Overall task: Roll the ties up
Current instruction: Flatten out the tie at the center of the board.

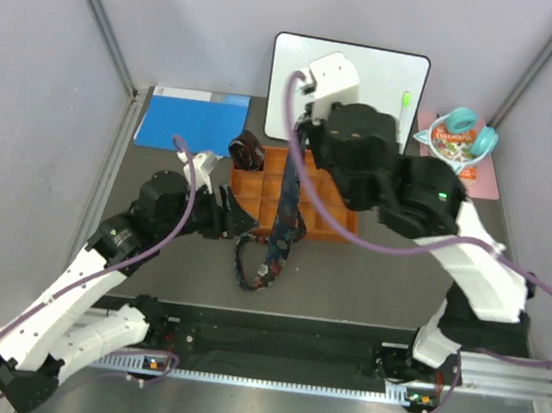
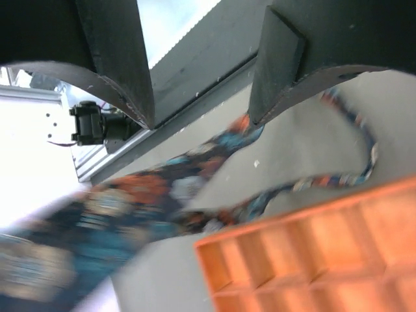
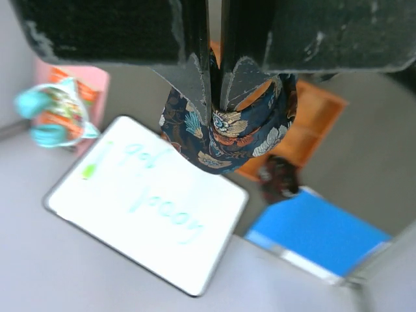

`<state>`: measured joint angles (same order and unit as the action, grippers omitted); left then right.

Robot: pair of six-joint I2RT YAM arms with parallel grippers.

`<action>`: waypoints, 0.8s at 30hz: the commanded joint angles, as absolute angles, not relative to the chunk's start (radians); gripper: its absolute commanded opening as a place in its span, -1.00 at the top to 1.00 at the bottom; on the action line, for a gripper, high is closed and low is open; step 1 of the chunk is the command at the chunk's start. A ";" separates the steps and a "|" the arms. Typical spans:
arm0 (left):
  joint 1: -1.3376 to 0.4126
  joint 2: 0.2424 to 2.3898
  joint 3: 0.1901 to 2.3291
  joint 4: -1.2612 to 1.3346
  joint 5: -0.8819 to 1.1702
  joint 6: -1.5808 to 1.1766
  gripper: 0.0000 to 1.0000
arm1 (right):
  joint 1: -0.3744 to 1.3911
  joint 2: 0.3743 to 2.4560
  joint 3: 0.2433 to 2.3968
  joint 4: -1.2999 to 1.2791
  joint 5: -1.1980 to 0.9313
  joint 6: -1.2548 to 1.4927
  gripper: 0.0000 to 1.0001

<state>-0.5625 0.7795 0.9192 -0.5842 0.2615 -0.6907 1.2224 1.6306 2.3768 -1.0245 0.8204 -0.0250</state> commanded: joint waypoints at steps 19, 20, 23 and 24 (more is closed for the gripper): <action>-1.313 1.168 1.048 -0.244 -0.970 -0.514 -0.62 | 1.223 1.746 2.405 -1.072 0.919 0.060 1.00; -1.336 1.195 1.066 -0.255 -1.023 -0.512 -0.62 | 1.223 1.741 2.404 -1.080 0.905 0.066 1.00; -1.359 1.294 1.123 -0.246 -1.107 -0.459 -0.66 | 1.223 1.720 2.393 -1.101 0.879 0.093 1.00; -1.361 1.317 1.143 -0.224 -1.111 -0.439 -0.67 | 1.224 1.704 2.387 -1.101 0.874 0.098 1.00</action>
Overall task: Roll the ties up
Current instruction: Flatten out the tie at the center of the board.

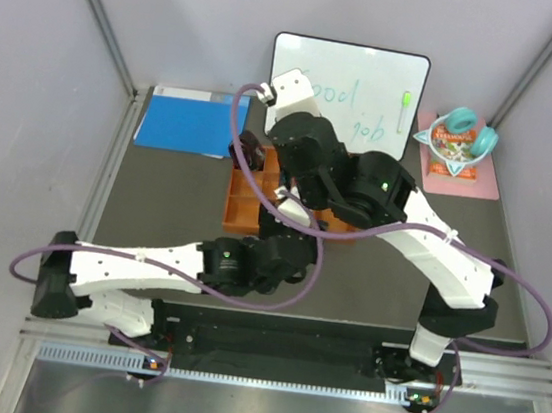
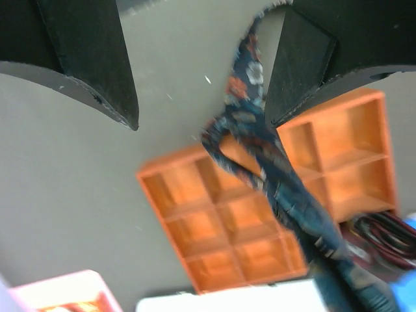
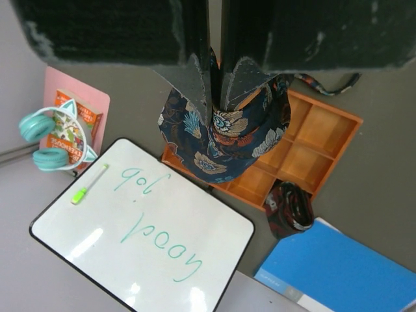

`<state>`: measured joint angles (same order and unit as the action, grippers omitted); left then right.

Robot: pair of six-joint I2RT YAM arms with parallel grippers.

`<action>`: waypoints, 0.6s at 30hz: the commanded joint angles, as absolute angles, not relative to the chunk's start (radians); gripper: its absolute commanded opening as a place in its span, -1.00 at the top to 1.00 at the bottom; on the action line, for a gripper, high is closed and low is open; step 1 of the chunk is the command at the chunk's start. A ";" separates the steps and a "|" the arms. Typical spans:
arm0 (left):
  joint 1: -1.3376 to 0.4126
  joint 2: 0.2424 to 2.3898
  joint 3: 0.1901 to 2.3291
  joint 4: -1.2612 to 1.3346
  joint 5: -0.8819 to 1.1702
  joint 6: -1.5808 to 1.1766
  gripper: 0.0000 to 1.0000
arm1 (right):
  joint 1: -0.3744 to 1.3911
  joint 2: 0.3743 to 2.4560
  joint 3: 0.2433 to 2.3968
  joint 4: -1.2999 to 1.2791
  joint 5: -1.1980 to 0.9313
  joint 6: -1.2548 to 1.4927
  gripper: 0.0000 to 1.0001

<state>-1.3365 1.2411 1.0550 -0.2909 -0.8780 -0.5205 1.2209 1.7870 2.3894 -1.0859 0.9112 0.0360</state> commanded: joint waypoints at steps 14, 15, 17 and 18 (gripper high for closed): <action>-1.336 1.767 1.603 -1.075 -1.424 -1.091 0.14 | 1.221 1.586 2.283 -1.137 0.813 0.179 1.00; -1.327 1.781 1.609 -1.136 -1.419 -1.162 0.20 | 1.216 1.579 2.283 -1.144 0.811 0.186 1.00; -1.318 1.779 1.591 -1.231 -1.436 -1.302 0.28 | 1.203 1.545 2.283 -1.166 0.784 0.204 1.00; -1.318 1.763 1.577 -1.274 -1.443 -1.330 0.45 | 1.189 1.533 2.281 -1.172 0.767 0.212 1.00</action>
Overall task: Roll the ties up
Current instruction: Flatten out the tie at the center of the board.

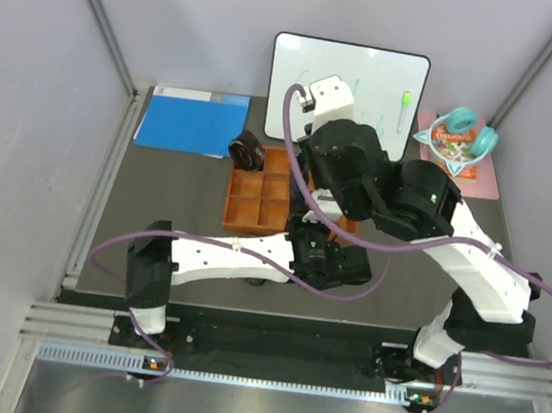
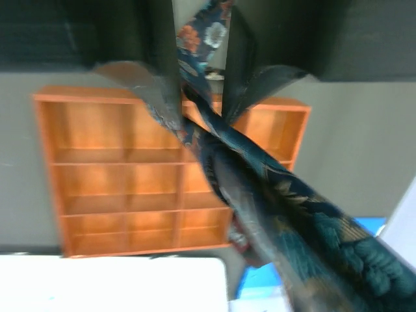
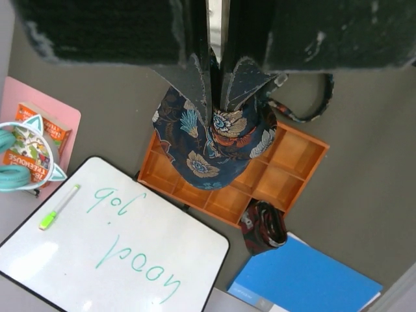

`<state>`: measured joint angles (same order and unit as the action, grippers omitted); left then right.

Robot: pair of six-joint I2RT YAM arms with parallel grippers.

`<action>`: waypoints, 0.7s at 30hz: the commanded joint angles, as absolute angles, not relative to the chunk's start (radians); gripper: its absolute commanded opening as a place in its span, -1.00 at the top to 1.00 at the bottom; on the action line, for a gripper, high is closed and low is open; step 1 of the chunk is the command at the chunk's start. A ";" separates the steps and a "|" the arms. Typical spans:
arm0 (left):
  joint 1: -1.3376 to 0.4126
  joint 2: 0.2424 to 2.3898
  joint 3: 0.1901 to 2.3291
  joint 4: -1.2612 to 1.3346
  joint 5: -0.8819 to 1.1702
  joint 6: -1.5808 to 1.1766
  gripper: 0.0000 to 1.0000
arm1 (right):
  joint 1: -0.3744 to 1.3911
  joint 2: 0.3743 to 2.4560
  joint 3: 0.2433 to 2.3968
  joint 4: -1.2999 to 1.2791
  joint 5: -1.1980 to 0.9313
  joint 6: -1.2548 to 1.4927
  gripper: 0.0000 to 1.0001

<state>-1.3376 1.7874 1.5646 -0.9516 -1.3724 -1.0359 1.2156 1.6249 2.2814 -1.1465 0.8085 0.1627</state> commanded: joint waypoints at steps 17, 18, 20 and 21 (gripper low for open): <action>-1.220 1.322 0.931 -0.346 -1.138 -0.736 0.30 | 1.094 1.306 2.353 -1.091 0.491 0.215 1.00; -1.213 1.310 0.920 -0.333 -1.102 -0.726 0.28 | 1.095 1.295 2.361 -1.092 0.495 0.215 1.00; -1.195 1.298 0.891 -0.319 -1.074 -0.713 0.27 | 1.095 1.266 2.371 -1.092 0.518 0.210 1.00; -1.187 1.281 0.881 -0.319 -1.049 -0.715 0.27 | 1.095 1.255 2.382 -1.094 0.534 0.203 1.00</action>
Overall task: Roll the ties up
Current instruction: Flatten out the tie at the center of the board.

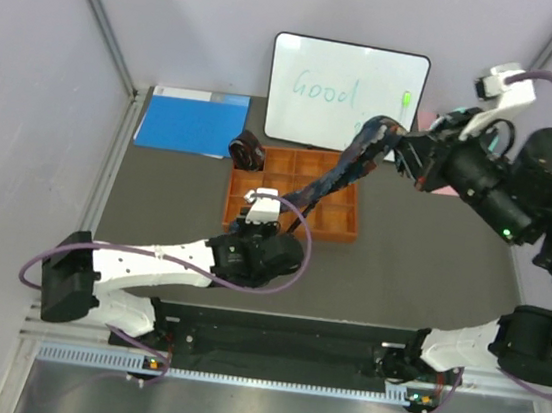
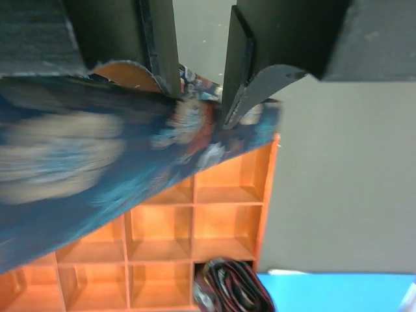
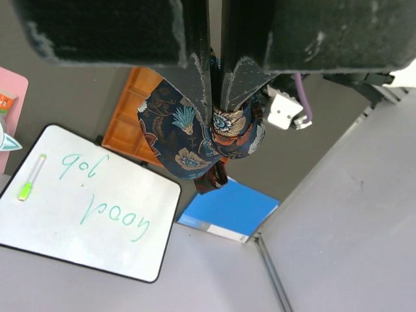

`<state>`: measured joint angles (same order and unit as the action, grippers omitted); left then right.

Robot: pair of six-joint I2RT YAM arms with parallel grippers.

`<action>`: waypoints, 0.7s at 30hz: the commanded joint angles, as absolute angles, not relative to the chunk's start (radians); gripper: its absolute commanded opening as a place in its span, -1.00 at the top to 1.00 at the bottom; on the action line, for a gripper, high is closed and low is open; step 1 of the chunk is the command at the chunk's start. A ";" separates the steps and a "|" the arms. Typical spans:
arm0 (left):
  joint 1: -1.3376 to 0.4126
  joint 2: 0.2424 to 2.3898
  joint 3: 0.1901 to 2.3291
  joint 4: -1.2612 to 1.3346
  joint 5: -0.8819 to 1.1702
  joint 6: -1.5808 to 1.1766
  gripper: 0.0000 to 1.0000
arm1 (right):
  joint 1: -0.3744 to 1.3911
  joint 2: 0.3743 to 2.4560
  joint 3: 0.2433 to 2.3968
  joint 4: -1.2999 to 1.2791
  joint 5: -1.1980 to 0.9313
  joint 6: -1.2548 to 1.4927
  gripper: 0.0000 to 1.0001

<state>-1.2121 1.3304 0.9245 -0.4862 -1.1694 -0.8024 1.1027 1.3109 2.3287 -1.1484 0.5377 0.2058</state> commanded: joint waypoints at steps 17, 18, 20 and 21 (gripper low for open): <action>-1.054 0.956 0.592 -0.405 -0.865 -0.810 0.23 | 1.095 1.198 2.379 -1.150 0.627 0.218 1.00; -1.052 0.951 0.597 -0.434 -0.874 -0.845 0.21 | 1.094 1.198 2.381 -1.154 0.644 0.219 1.00; -1.051 0.936 0.614 -0.497 -0.879 -0.865 0.14 | 1.095 1.193 2.379 -1.166 0.656 0.222 1.00; -1.051 0.927 0.617 -0.502 -0.871 -0.862 0.12 | 1.095 1.193 2.379 -1.172 0.666 0.224 1.00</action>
